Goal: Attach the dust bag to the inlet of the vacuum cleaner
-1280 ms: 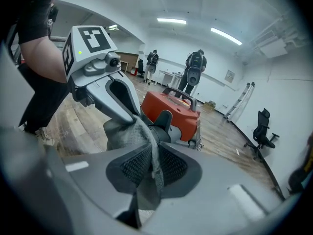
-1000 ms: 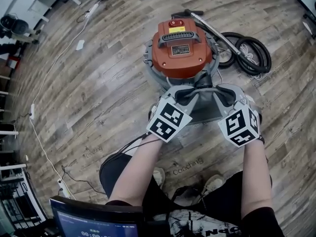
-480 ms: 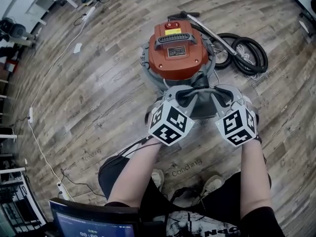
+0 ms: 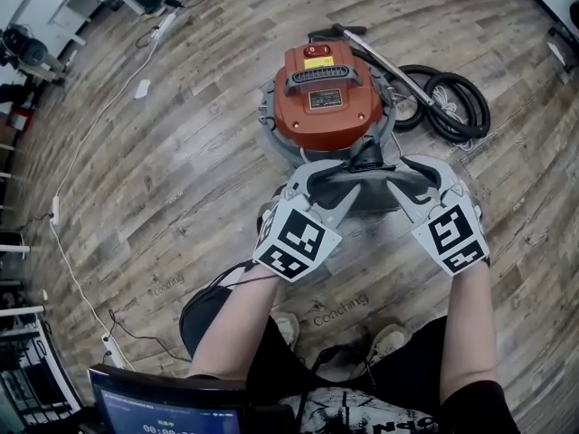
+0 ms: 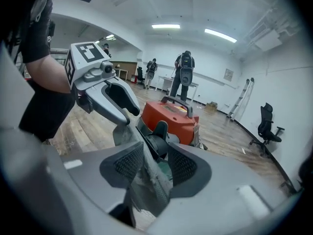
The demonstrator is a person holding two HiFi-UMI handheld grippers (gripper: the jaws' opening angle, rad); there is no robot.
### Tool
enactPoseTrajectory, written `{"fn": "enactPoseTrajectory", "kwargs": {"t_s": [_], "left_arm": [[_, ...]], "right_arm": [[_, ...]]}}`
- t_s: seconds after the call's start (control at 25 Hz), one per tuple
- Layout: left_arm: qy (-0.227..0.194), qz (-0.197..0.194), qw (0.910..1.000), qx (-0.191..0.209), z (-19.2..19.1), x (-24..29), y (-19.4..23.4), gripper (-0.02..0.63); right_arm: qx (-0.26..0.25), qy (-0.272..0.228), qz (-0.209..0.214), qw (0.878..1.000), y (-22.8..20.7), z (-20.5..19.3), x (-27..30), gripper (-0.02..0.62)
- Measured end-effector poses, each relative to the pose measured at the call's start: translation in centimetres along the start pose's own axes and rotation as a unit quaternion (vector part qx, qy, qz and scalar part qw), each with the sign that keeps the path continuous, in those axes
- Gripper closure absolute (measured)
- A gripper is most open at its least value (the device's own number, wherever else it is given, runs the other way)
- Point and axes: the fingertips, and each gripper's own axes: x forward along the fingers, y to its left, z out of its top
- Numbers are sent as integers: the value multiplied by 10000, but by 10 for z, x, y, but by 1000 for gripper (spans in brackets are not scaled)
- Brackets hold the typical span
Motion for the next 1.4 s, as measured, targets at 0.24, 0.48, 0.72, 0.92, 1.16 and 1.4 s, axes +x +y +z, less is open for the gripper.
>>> {"fn": "enactPoseTrajectory", "kwargs": {"t_s": [0.24,0.48,0.72,0.92,1.16,1.4], "left_arm": [[-916,24,9958,59,33,-23,2,593],[-999,139,9929,631,30,-26,6,604],[-992,-36,9932,603,27,-21,4,604],[-863,-236,9953,362,62,-46,-5,604],[-423,-930,9947,-92,131,-116,-30,604],[-238,-843,9950,-471,238,-208,-32,604]], "right_arm": [[1,-1206,55,9927,-1,44,-16,570],[285,-2084,71,9776,-2,71,-27,589],[669,-2087,-182,9755,-9,67,-41,589],[968,-1595,-262,9821,-5,71,-85,589],[1723,-1294,102,9765,15,134,-166,589],[2079,-1422,526,9663,17,247,-248,589]]}}
